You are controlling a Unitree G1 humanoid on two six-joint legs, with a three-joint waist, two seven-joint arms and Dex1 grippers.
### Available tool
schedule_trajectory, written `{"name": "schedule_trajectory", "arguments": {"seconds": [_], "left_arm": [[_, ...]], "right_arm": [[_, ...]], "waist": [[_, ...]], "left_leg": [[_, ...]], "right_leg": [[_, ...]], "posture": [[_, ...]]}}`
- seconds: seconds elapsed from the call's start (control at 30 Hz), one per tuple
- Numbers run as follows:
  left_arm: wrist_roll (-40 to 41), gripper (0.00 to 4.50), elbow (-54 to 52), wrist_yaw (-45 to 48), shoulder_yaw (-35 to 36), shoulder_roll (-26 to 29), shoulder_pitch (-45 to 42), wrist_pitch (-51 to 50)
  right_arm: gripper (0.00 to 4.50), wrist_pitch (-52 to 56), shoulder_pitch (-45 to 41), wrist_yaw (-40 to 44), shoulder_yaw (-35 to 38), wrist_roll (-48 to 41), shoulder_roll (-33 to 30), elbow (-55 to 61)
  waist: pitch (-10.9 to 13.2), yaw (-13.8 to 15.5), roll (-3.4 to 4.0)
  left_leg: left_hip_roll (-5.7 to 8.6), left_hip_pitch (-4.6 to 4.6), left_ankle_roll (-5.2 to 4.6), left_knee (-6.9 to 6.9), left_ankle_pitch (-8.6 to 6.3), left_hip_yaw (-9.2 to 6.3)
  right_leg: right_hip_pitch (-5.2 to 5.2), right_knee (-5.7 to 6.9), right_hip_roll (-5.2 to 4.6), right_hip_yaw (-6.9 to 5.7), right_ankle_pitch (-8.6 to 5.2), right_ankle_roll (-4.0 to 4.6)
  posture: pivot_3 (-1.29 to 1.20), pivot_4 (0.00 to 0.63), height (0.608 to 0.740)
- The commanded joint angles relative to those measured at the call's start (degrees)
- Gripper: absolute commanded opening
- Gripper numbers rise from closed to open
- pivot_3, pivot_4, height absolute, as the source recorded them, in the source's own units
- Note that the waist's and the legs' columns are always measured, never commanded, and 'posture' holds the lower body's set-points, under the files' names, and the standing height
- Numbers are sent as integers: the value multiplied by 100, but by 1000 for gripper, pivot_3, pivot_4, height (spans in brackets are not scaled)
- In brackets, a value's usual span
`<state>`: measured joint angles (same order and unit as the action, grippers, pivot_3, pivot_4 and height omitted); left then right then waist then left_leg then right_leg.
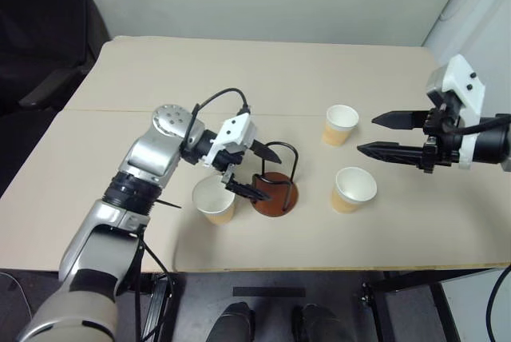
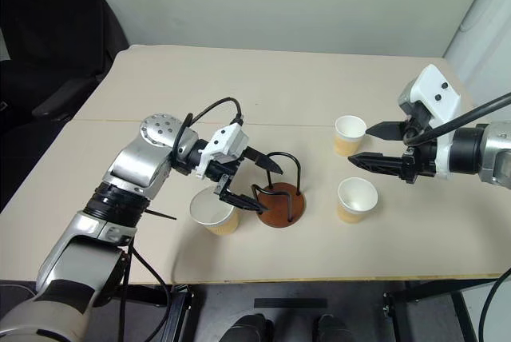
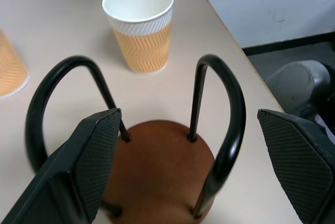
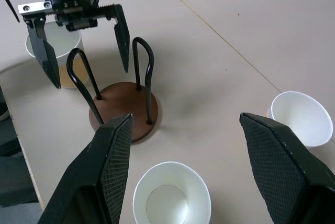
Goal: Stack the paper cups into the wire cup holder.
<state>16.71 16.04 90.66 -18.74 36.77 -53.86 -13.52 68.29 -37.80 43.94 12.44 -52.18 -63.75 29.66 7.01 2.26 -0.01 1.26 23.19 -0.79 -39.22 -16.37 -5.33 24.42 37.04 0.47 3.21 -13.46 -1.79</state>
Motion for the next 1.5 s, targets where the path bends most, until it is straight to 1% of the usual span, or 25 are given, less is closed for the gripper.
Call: {"name": "schedule_trajectory", "arguments": {"seconds": [0.03,0.23,0.53,0.83,1.03,1.27,1.5], "left_arm": [[155,4474,-83,184,52,77,-245,36],[144,4474,113,163,247,2,-433,0],[455,4474,574,-126,879,-115,-938,-514],[389,4474,907,-237,1247,78,-1189,-675],[276,4474,948,-116,1246,349,-1069,-598],[313,4474,712,12,1282,652,-795,-662],[342,4474,575,-18,1301,712,-684,-722]], "right_arm": [[3287,-76,-41,57,141,-77,-108,100],[3287,-106,-57,66,120,-51,-105,77],[3287,-171,-110,42,73,23,-101,27],[3287,-404,-200,101,-110,265,-114,-189],[3287,-951,-245,347,-668,930,-178,-530],[3287,-1627,-737,630,-1468,1764,167,-1316],[3287,-2416,-1212,956,-2361,2894,586,-2163]], "waist": [[0,7,0],[0,2,0],[0,3,0],[0,-7,0],[0,-11,0],[0,-36,0],[0,-44,0]], "left_leg": [[0,0,0,0,0,0],[0,0,-2,0,-1,0],[0,1,-2,-1,-1,0],[0,1,-2,0,-1,0],[0,1,-3,0,-1,0],[0,1,-3,0,-1,-1],[0,2,-5,-1,-1,-1]], "right_leg": [[-1,0,0,0,0,0],[-1,0,0,0,0,-1],[0,-1,0,0,1,-1],[1,-3,0,0,1,-1],[1,-4,0,0,1,-1],[3,-2,1,1,0,-1],[5,-3,1,0,1,-1]], "posture": [[0,150,740],[0,150,740],[0,150,740],[0,150,740],[0,150,740],[0,150,740],[0,150,740]]}}
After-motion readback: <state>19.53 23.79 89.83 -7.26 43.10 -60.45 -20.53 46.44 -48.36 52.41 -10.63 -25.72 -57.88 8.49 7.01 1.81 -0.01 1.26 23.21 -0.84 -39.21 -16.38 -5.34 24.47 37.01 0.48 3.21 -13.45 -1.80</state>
